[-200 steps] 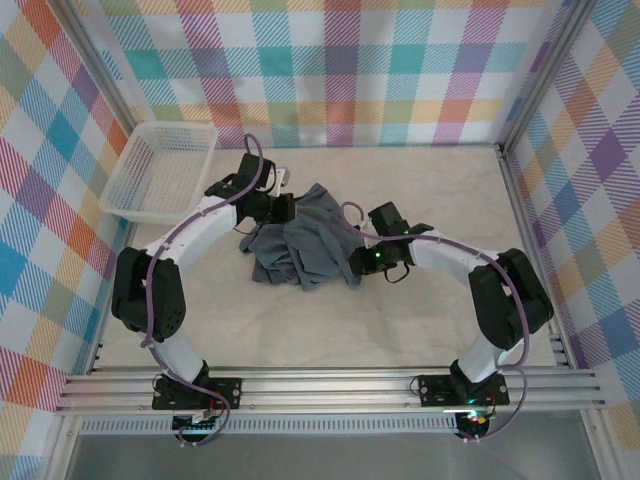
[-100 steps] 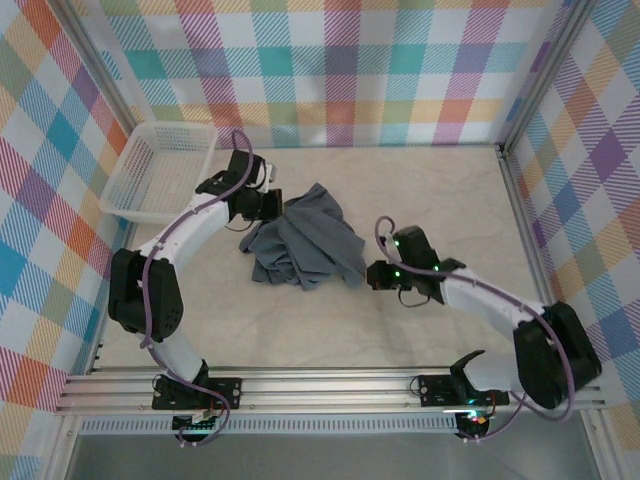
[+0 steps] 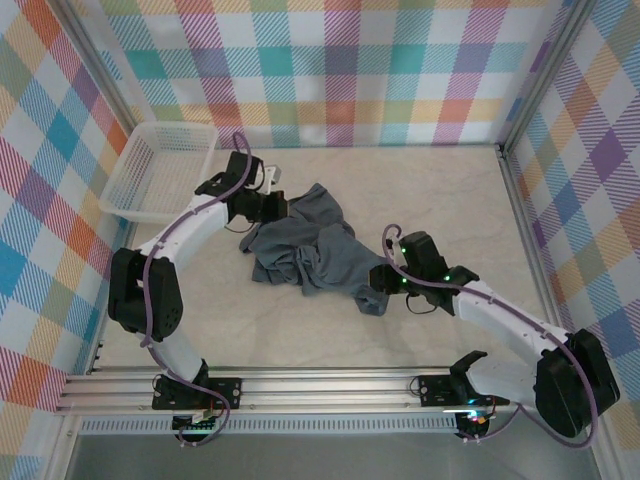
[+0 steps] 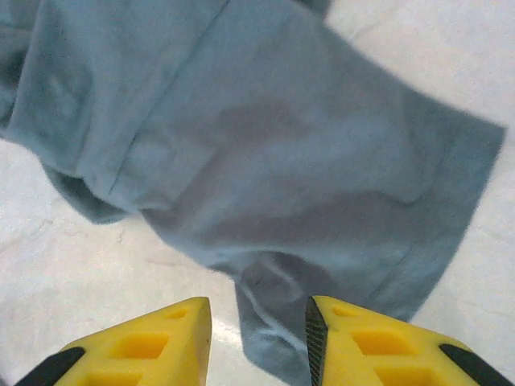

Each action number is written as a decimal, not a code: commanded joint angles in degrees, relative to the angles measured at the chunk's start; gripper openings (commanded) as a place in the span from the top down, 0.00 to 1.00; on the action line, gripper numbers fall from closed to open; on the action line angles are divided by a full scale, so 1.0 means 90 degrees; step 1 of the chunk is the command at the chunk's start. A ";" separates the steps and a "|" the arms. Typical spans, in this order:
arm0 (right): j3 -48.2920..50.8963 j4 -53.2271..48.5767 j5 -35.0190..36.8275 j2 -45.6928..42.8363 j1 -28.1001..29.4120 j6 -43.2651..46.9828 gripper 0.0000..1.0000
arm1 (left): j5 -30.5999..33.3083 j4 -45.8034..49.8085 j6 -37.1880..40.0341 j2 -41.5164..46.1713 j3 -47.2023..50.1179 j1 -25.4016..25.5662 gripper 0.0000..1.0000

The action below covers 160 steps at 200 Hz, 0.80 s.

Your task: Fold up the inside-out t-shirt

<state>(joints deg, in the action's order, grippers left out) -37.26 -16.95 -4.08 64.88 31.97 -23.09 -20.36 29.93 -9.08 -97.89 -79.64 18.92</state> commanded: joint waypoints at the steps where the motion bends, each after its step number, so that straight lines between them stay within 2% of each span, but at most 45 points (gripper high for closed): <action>1: -0.0321 -0.0909 0.0937 0.0244 0.0004 0.0052 0.58 | -0.0375 0.0341 0.0612 0.0039 0.0028 0.0770 0.69; 13: -0.0295 -0.1103 0.1184 0.0292 0.0005 -0.0181 0.54 | -0.0025 0.0683 0.0949 -0.0048 0.0016 0.1164 0.50; 23: -0.0168 -0.1029 0.0970 0.0296 0.0003 -0.0211 0.53 | 0.0259 0.0839 0.1042 -0.0123 0.0123 0.1396 0.42; 39: 0.0037 -0.0855 0.0254 0.0311 0.0004 -0.0119 0.51 | 0.0330 0.0864 0.1020 -0.0218 0.0445 0.1525 0.38; 54: 0.0153 -0.0855 0.0062 0.0367 0.0012 -0.0059 0.51 | 0.0328 0.0873 0.0994 -0.0308 0.0726 0.1584 0.38; 72: 0.0127 -0.0919 0.0088 0.0430 0.0011 0.0067 0.50 | 0.0438 0.0811 0.0824 -0.0349 0.0942 0.1604 0.51; 93: -0.0005 -0.0950 0.0046 0.0454 0.0011 0.0185 0.49 | 0.0741 0.0649 0.0664 -0.0137 0.0968 0.1587 0.88; 102: -0.0033 -0.0885 -0.0020 0.0433 0.0013 0.0273 0.49 | 0.0864 0.0545 0.0616 -0.0020 0.0941 0.1563 1.00; 130: 0.0011 -0.0690 -0.0118 0.0314 0.0010 0.0709 0.46 | 0.0983 0.0505 0.0574 0.0110 0.0707 0.1328 1.00; 160: 0.0302 -0.0068 -0.0582 0.0297 0.0025 0.0946 0.43 | 0.1140 0.0740 0.0931 -0.0013 0.0425 0.1063 1.00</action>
<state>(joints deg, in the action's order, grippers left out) -35.83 -21.98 -5.17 68.25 31.90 -17.98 -12.32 35.64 -3.09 -99.09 -72.88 30.79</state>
